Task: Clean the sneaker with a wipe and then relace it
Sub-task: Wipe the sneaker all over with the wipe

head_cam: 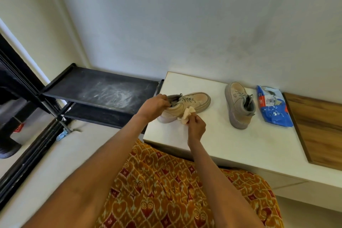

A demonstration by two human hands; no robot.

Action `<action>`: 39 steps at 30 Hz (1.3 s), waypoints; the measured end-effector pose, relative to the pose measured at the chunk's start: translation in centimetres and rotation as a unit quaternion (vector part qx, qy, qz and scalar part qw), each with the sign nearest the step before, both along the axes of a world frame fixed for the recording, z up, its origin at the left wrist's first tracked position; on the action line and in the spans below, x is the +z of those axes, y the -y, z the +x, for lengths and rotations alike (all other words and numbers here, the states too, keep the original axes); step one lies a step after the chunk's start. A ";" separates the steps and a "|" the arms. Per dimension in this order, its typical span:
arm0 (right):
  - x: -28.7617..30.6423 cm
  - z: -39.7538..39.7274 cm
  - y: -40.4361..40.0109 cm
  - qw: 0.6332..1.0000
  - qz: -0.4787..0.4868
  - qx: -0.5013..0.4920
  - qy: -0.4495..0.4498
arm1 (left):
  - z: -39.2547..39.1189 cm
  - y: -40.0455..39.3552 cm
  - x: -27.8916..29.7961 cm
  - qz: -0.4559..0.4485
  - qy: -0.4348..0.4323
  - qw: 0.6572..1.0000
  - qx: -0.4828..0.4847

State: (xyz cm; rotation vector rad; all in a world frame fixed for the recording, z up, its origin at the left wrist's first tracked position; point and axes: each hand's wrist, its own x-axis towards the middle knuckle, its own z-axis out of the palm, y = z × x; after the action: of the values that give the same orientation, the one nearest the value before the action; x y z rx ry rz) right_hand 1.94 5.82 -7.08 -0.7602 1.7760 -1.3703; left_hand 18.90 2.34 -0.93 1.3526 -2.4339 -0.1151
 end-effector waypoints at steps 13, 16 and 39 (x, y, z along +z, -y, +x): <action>-0.1 0.5 -0.8 0.976 0.029 -0.147 0.160 | -1.3 -1.2 0.6 0.053 -0.057 0.997 -0.009; 0.2 -1.4 0.1 0.961 0.030 -0.165 0.219 | 0.1 -0.3 0.9 0.082 -0.039 0.996 -0.026; -0.6 1.0 -6.0 0.999 -0.002 -0.006 -0.044 | -9.8 -3.9 0.0 0.028 -0.067 0.997 -0.008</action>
State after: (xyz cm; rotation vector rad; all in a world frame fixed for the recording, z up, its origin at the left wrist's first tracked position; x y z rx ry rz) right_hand 2.91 11.79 -7.72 -0.8252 1.8491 -1.3674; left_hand 9.06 6.26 -0.90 1.3052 -2.3463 -0.2716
